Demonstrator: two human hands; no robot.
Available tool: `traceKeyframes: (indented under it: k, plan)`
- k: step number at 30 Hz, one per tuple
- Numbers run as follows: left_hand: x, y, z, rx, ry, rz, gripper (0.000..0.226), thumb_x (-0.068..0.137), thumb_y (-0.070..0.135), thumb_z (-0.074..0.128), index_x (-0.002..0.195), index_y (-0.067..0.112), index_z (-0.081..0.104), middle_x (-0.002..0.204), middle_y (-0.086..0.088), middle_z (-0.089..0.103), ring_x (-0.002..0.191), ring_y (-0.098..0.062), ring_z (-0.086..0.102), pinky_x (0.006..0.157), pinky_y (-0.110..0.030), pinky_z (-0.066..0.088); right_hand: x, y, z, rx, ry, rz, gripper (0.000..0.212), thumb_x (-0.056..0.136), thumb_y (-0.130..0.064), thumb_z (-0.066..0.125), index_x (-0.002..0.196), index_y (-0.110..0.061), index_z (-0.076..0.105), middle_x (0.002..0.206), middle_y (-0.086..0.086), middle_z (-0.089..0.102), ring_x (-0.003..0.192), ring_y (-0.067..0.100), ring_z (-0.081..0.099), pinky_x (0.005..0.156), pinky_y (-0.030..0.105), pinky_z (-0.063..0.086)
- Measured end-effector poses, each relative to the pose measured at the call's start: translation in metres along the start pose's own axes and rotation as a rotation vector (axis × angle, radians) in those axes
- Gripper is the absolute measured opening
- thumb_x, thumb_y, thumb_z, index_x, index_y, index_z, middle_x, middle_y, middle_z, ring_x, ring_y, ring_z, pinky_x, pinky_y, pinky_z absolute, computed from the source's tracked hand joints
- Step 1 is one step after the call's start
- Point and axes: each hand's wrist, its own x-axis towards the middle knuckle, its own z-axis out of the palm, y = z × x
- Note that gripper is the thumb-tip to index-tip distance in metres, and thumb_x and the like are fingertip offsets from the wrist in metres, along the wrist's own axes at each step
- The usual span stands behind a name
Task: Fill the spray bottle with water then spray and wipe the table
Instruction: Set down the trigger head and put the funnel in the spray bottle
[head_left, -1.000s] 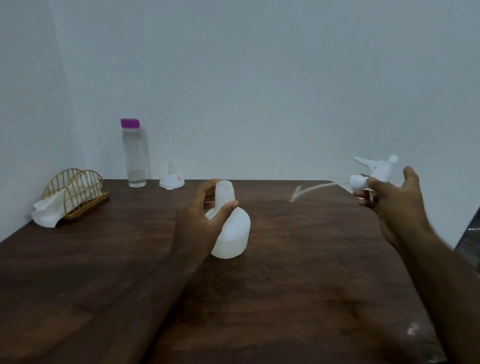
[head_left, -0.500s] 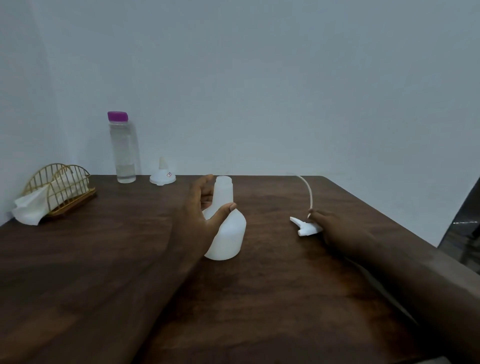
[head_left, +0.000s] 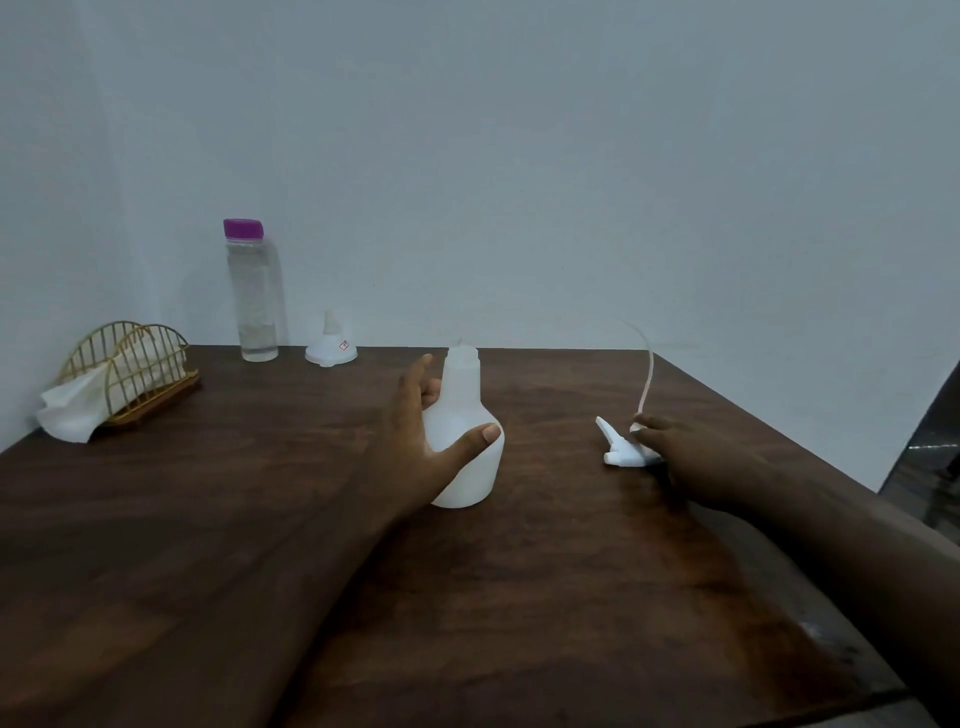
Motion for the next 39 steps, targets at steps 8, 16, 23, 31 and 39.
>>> traceKeyframes:
  k: [8,16,23,31,39]
  plan:
    - [-0.001,-0.009,-0.009,0.008,-0.159,-0.031,0.116,0.057,0.065,0.064,0.152,0.038,0.002,0.148,0.012,0.035,0.128,-0.001,0.035,0.108,-0.032,0.03,-0.009,-0.006,-0.013,-0.049,0.153,0.007,0.053,0.08,-0.014,0.065,0.13,-0.024,0.052,0.143,-0.001,0.043,0.108,0.021,0.059,0.082,0.038,0.051]
    - [-0.003,-0.01,-0.011,0.057,-0.171,-0.03,0.109,0.072,0.045,0.073,0.153,0.036,0.001,0.15,0.008,0.033,0.125,-0.004,0.035,0.102,-0.027,0.027,-0.037,-0.104,-0.046,0.111,0.379,-0.2,0.033,0.096,-0.02,0.052,0.128,-0.025,0.059,0.14,-0.005,0.052,0.114,0.017,0.061,0.085,0.033,0.053]
    - [-0.006,-0.012,-0.024,0.025,-0.037,-0.055,0.096,0.075,0.048,0.069,0.153,0.03,0.016,0.148,-0.001,0.041,0.135,-0.009,0.038,0.106,-0.029,0.034,-0.063,-0.193,-0.064,0.297,0.449,-0.354,0.025,0.097,-0.035,0.052,0.118,-0.028,0.063,0.108,-0.009,0.067,0.093,0.01,0.063,0.075,0.027,0.047]
    - [0.004,-0.047,-0.097,0.273,0.022,-0.065,0.071,0.081,0.038,0.068,0.143,0.023,0.037,0.134,0.0,0.05,0.121,-0.009,0.047,0.097,-0.025,0.039,-0.024,-0.28,-0.068,0.648,0.368,-0.391,0.007,0.094,-0.027,0.058,0.094,-0.023,0.063,0.085,-0.007,0.066,0.078,0.007,0.061,0.072,0.024,0.05]
    - [0.025,-0.115,-0.154,0.463,0.043,-0.36,0.07,0.083,0.046,0.066,0.142,0.024,0.037,0.132,-0.002,0.053,0.116,-0.016,0.053,0.1,-0.035,0.046,0.077,-0.338,-0.056,0.862,0.176,-0.231,0.027,0.09,-0.03,0.064,0.111,-0.017,0.054,0.101,-0.004,0.058,0.098,0.014,0.056,0.078,0.027,0.045]
